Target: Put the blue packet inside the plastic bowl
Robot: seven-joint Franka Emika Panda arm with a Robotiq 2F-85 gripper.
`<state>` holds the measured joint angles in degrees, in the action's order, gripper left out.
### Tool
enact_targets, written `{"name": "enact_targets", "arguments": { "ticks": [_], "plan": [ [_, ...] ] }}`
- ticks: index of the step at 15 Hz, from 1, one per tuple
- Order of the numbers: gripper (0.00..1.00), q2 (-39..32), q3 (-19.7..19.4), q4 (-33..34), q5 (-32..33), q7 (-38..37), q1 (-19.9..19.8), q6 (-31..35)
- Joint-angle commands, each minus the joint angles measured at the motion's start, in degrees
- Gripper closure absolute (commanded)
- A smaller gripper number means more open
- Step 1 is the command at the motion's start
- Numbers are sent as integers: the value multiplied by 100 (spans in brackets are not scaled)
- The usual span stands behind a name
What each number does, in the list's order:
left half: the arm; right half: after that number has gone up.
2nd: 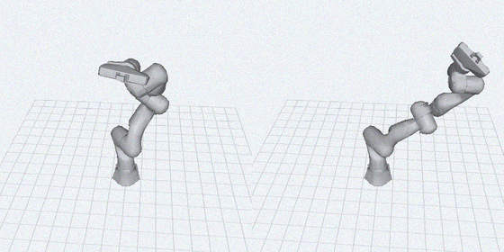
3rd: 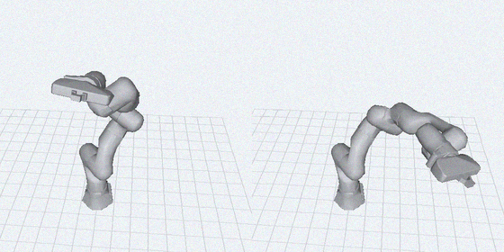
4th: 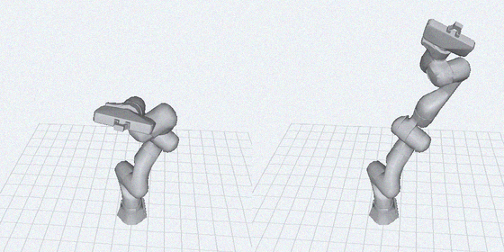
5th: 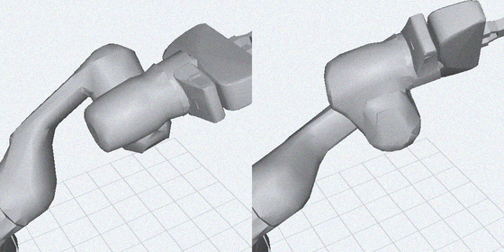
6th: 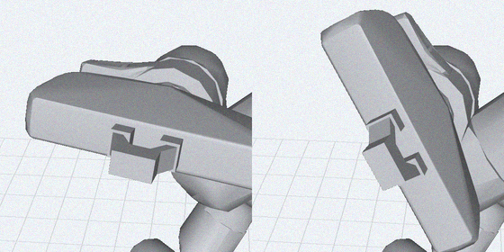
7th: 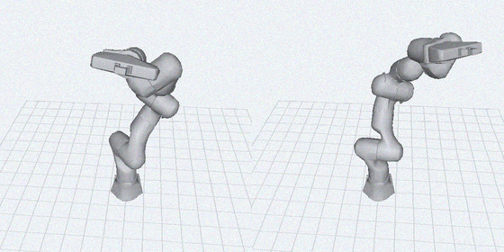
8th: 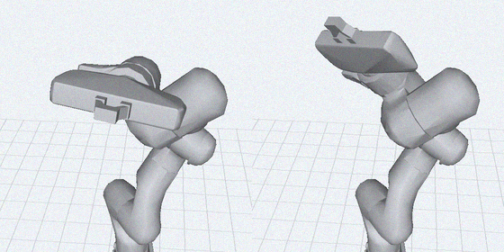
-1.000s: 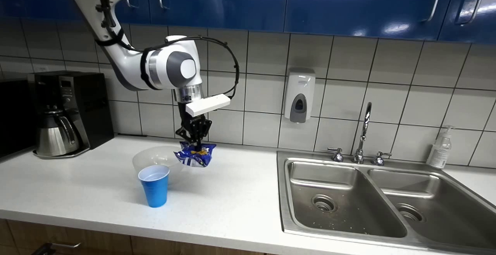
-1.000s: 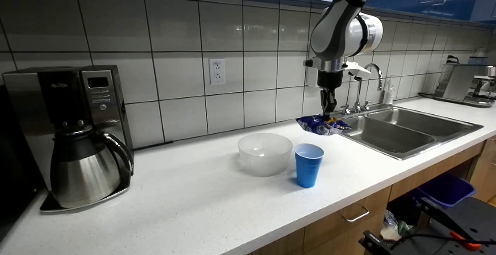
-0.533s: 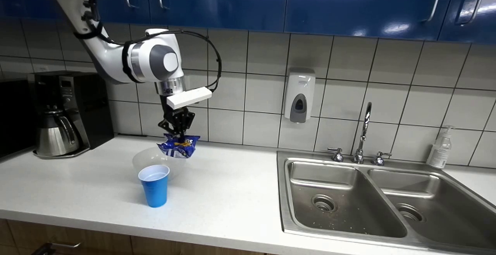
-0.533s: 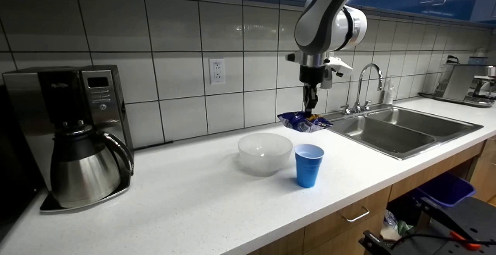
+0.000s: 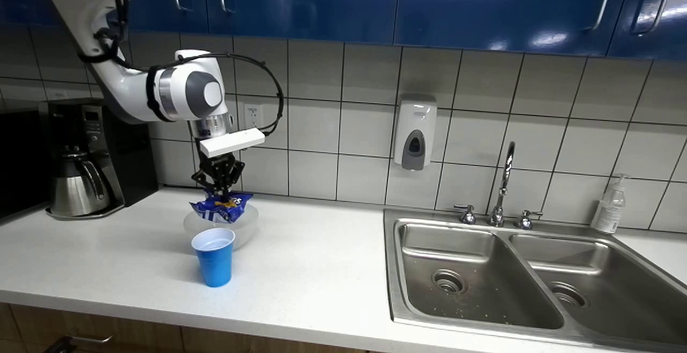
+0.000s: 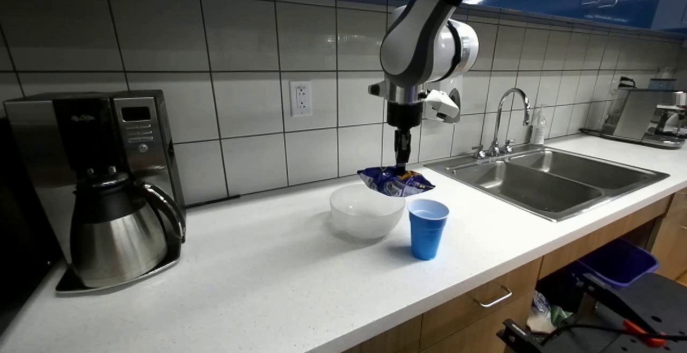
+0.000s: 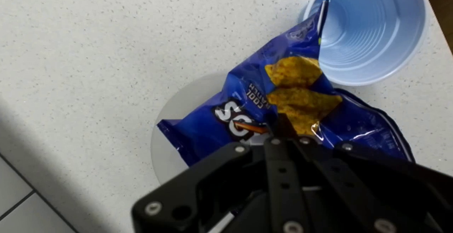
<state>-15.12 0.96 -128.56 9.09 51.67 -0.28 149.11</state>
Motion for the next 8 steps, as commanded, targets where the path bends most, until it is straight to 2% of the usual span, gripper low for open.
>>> {"name": "enact_targets", "arguments": {
  "ticks": [1,8],
  "plan": [
    [100,-427,33,437,189,-551,67,6],
    [100,-1221,38,1134,348,-1197,147,-8]
  ]
}}
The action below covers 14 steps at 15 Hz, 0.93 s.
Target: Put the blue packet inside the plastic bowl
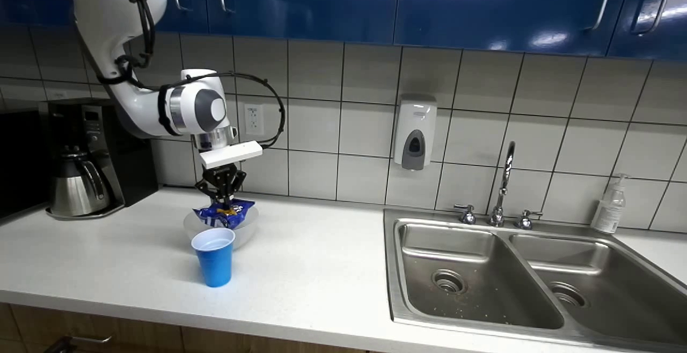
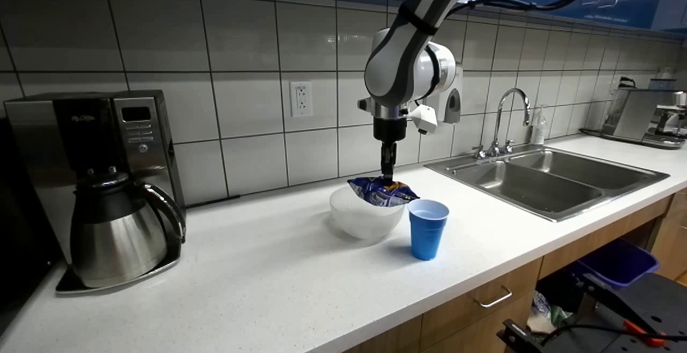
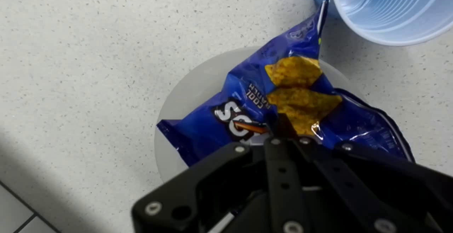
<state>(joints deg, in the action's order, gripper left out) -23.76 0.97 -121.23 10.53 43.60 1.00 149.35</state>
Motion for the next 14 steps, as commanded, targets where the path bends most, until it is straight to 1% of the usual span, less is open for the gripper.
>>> {"name": "enact_targets", "arguments": {
  "ticks": [1,7,8,9,10,14],
  "plan": [
    [100,-454,41,484,221,-462,30,-33],
    [100,-881,60,902,269,-830,74,-98],
    [74,-894,62,930,275,-837,62,-120],
    [72,-874,60,923,278,-846,42,-123],
    [66,-847,39,916,304,-878,46,-158],
    [36,-531,167,647,198,-513,-224,-323]
  ]
}}
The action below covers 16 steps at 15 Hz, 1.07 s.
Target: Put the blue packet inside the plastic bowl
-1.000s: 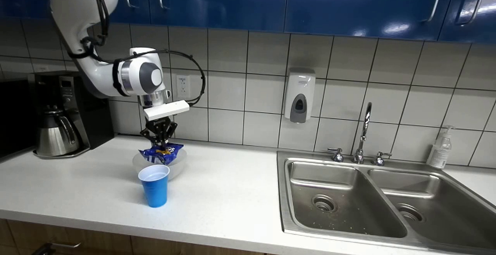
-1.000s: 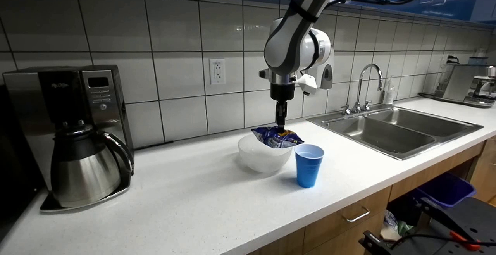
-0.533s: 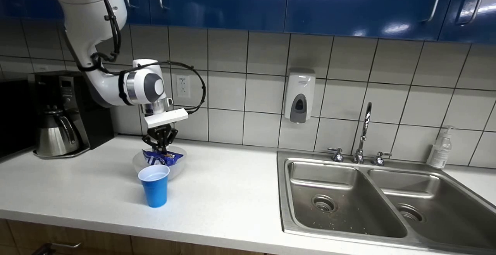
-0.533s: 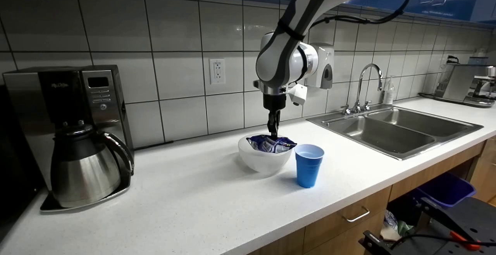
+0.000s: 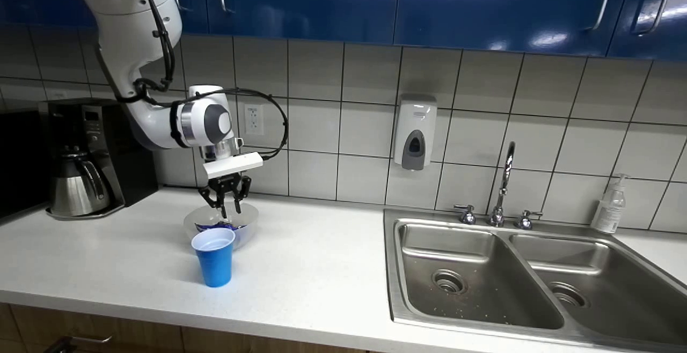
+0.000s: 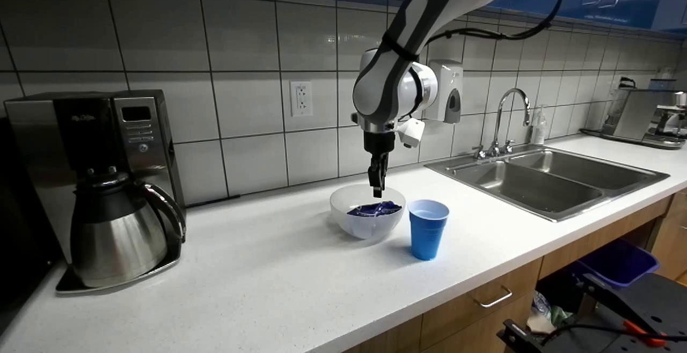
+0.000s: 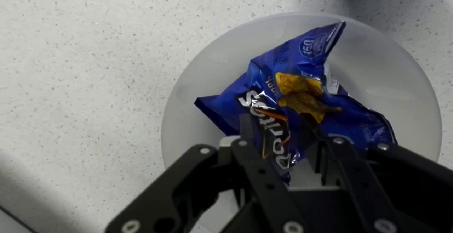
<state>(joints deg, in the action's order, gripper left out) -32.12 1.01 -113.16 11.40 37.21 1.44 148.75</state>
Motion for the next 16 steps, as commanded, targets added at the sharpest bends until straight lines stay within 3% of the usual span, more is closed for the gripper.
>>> {"name": "enact_targets", "arguments": {
  "ticks": [1,5,11,16],
  "plan": [
    [29,427,188,-280,77,216,-352,-272],
    [1,1032,309,-919,-185,513,-753,-183],
    [0,2160,197,-2106,-421,831,-1093,-164],
    [0,3184,-9,-3188,-861,1194,-1066,-220]
  ]
}}
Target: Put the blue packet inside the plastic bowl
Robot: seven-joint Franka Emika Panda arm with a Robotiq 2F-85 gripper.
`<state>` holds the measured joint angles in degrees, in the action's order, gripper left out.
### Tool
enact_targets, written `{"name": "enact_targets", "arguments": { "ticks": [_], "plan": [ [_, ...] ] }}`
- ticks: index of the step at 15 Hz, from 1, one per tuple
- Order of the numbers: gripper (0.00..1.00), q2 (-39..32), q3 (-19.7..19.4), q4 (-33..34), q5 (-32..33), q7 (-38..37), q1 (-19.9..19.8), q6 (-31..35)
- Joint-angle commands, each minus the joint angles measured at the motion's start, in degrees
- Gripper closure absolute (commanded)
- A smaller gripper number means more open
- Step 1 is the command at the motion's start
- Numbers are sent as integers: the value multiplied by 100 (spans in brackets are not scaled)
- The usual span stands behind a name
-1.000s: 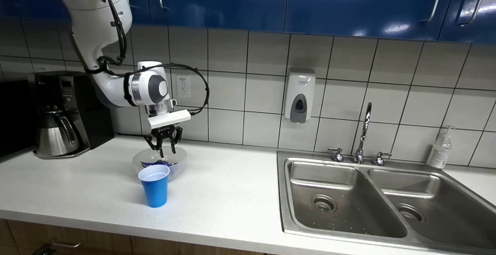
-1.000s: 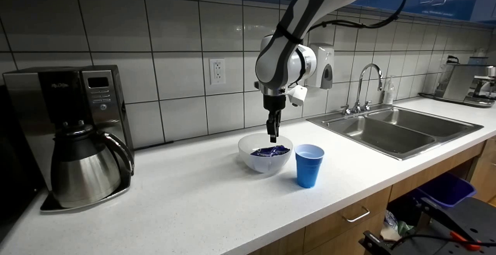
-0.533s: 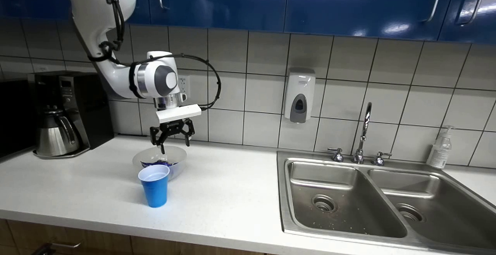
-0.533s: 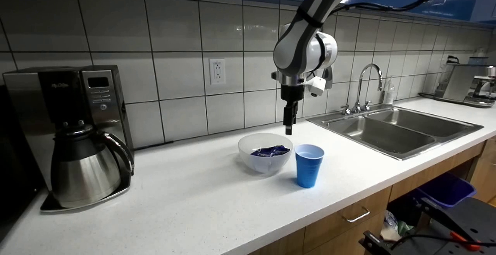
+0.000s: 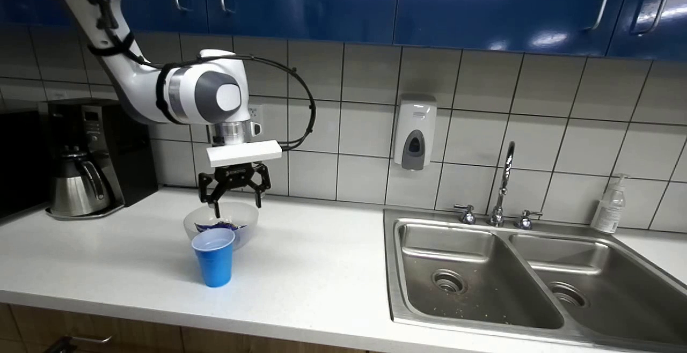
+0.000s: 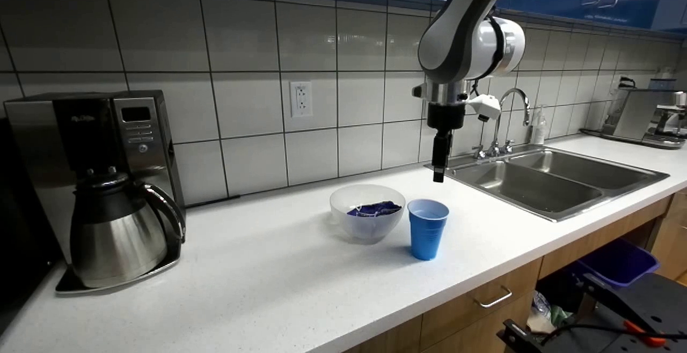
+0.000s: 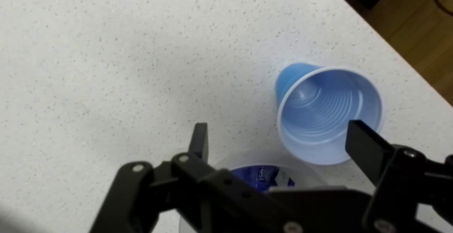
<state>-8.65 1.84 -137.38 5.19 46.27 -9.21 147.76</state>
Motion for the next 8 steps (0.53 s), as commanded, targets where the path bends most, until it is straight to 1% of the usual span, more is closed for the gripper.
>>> {"name": "enact_targets", "arguments": {
  "ticks": [1,3,5,6,8],
  "plan": [
    [0,1074,-149,-1007,-287,301,39,-164],
    [0,1497,-292,-1423,-172,69,132,-244],
    [0,1874,-407,-1770,169,-255,180,-500],
    [0,1233,-454,-1295,-35,-21,250,-249],
    [0,1544,-533,-1576,63,-92,281,-355]
  ]
}}
